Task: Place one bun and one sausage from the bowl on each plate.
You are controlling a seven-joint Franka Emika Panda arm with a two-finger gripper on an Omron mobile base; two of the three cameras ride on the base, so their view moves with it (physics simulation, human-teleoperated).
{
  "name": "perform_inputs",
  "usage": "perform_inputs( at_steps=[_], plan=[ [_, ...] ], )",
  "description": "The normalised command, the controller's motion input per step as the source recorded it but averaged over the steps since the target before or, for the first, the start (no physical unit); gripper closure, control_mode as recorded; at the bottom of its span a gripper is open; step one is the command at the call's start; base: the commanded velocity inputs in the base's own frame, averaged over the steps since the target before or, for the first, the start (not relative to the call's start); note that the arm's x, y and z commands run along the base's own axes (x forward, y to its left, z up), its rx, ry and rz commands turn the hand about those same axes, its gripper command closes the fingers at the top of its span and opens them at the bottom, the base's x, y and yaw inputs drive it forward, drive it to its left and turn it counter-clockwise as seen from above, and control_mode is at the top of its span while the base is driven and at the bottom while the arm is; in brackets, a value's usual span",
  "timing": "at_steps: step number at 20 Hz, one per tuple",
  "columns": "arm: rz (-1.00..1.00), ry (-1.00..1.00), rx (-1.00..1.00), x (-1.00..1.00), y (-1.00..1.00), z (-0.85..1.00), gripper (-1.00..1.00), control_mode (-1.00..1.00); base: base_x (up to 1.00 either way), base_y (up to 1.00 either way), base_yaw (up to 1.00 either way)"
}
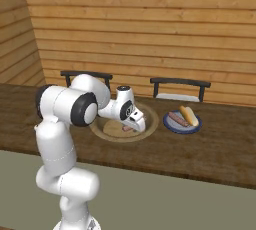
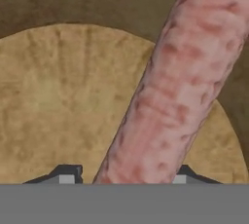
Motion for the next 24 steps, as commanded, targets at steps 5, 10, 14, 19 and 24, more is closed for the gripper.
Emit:
perform_inputs(
  at_steps=[5, 10, 14, 19, 24],
  plan=[
    [0.01, -0.04, 0.0, -0.52, 0.01, 0.59, 1.0, -1.0, 0.0, 0.0, 0.0],
    [0.12, -0.01, 0.0, -0.44, 0.2, 1.0, 1.0, -1.0, 0.0, 0.0, 0.0],
    [0.13, -0.05, 0.0, -0.29, 0.61, 0.75, 1.0, -1.0, 0.0, 0.0, 0.0],
    [0.14, -0.01, 0.0, -0.31, 0.66, 0.54, 1.0, -1.0, 0.0, 0.0, 0.0],
    [0.22, 0.0, 0.0, -0.28, 0.64, 0.39, 1.0, -1.0, 0.0, 0.0, 0.0]
  ],
)
